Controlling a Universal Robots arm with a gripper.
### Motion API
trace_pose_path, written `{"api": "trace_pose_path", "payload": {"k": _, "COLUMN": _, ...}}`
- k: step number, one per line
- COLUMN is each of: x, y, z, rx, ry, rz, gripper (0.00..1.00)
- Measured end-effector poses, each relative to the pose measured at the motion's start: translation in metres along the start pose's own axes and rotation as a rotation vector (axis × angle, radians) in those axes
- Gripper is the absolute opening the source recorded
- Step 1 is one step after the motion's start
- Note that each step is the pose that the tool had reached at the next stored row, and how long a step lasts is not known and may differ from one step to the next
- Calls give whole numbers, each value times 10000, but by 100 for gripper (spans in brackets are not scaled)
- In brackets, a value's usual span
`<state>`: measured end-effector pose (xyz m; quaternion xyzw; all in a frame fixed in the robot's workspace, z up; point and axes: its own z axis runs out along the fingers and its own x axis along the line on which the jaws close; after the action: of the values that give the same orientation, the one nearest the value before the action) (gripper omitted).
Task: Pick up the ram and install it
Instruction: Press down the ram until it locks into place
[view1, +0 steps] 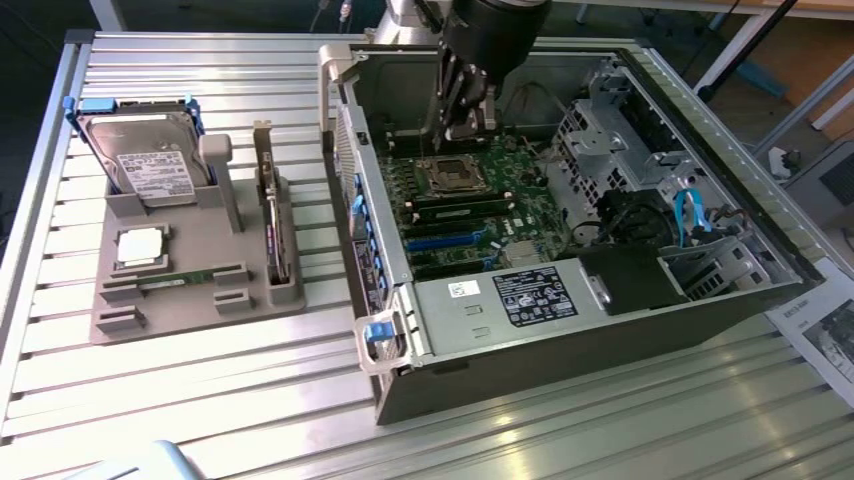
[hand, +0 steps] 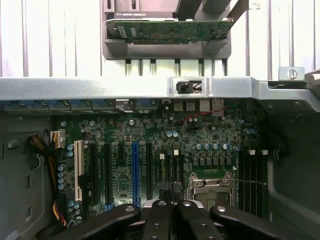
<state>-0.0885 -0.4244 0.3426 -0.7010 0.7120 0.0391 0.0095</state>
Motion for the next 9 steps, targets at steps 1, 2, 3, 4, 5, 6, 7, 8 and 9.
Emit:
{"api": "trace_pose_path", "payload": {"k": 1, "x": -1, "y": 0, "z": -7, "rx": 0, "ry": 0, "rz": 0, "gripper": 10}}
{"api": "trace_pose_path", "payload": {"k": 2, "x": -1, "y": 0, "z": -7, "rx": 0, "ry": -1, "rz": 0, "gripper": 10}}
{"api": "trace_pose_path", "payload": {"k": 3, "x": -1, "y": 0, "z": -7, "rx": 1, "ry": -2, "rz": 0, "gripper": 10}}
{"api": "trace_pose_path", "payload": {"k": 4, "x": -1, "y": 0, "z": -7, "rx": 0, "ry": -1, "rz": 0, "gripper": 10}}
{"api": "trace_pose_path", "payload": {"k": 5, "x": -1, "y": -2, "z": -7, "rx": 0, "ry": -1, "rz": -2, "gripper": 10}}
{"api": "trace_pose_path", "payload": {"k": 6, "x": 0, "y": -10, "z": -9, "rx": -1, "ry": 1, "rz": -3, "gripper": 10}}
{"api": "trace_pose_path", "payload": {"k": 7, "x": -1, "y": -28, "z": -10, "rx": -2, "ry": 2, "rz": 0, "gripper": 10}}
{"api": "trace_pose_path", "payload": {"k": 8, "x": -1, "y": -53, "z": -10, "rx": -2, "ry": 0, "rz": -1, "gripper": 10}}
{"api": "trace_pose_path", "payload": {"k": 9, "x": -2, "y": -78, "z": -11, "rx": -3, "ry": 0, "rz": -1, "gripper": 10}}
